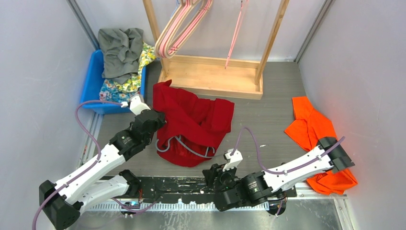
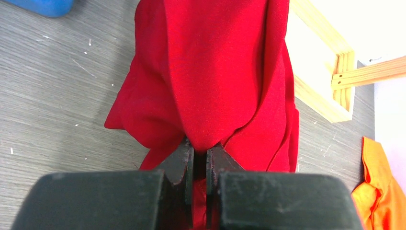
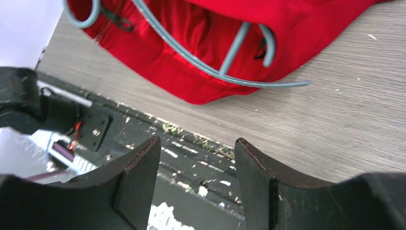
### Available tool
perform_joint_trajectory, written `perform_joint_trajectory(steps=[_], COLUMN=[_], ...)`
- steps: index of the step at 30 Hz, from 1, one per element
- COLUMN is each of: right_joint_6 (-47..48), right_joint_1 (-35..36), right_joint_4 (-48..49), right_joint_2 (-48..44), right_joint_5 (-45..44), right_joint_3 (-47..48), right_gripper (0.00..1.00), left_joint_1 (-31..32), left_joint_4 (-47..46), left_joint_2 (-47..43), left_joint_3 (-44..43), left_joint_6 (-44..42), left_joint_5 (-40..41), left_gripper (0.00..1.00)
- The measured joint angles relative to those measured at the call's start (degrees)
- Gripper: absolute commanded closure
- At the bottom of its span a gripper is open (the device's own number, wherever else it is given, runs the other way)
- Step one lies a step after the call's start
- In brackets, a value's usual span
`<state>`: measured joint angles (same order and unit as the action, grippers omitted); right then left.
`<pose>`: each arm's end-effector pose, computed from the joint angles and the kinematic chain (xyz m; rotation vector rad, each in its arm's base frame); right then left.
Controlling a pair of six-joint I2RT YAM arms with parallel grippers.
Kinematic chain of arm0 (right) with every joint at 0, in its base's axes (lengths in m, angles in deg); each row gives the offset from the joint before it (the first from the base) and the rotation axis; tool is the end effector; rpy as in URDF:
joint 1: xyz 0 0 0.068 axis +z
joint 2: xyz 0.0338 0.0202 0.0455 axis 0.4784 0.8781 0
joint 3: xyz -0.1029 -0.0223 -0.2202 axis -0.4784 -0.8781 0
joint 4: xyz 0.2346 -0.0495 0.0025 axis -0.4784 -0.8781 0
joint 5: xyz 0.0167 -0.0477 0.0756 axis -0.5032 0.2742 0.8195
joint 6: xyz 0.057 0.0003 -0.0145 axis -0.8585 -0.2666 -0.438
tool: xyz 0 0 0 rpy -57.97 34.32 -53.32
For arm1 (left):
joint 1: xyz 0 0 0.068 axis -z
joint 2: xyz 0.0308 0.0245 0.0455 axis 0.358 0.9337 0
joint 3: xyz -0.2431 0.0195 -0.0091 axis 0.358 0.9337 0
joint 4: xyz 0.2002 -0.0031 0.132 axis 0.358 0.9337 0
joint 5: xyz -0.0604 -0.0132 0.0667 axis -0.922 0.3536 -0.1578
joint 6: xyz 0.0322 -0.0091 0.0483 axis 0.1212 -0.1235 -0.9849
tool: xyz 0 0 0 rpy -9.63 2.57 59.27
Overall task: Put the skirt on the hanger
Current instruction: Hang the skirt on the hanger.
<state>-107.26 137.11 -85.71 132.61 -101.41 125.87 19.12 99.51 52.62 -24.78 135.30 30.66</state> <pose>-0.0252 0.1931 0.2170 -0.1534 2.0495 0.6820 0.1644 -0.1069 0.2712 -0.6109 1.9019 -0.4453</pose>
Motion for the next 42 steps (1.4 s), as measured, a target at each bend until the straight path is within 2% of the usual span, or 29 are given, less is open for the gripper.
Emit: perform_joint_trajectory(steps=[6,11,18,22,27,33,42], right_joint_6=[-8.76,-14.71,-17.59,-20.46,-22.88,-21.49,-10.75], right_joint_1=[0.28,1.09,1.29,1.29,0.66,-2.14,-10.71], right_joint_4=[0.50,2.08,8.55,9.86,9.92,13.03,27.30], right_joint_2=[5.73,8.74,9.29,11.43,15.58,16.68,20.85], right_joint_5=[-4.90,-7.98,-12.81,-14.99,-15.56,-14.97,-10.71], right_joint_3=[-3.69,-5.86,-10.91,-11.02,-10.91,-10.84,-11.02], right_gripper=[0.38,0.31,0.30,0.28,0.32,0.32,0.31], left_joint_1=[0.00,0.00,0.00,0.00,0.00,0.00,0.00], left_joint_4=[0.07,0.04,0.04,0.02,0.07,0.07,0.39], left_joint_2=[-0.15,-0.15,-0.61,-1.20,-1.90,-2.45,-3.10], left_joint_3=[1.16,1.53,3.43,3.85,3.96,3.96,3.96], left_joint_6=[2.49,3.58,3.93,4.09,4.13,4.13,3.96], left_joint_5=[2.25,3.37,3.87,4.02,4.02,4.02,4.02], left_gripper=[1.00,1.00,1.00,1.00,1.00,1.00,1.00])
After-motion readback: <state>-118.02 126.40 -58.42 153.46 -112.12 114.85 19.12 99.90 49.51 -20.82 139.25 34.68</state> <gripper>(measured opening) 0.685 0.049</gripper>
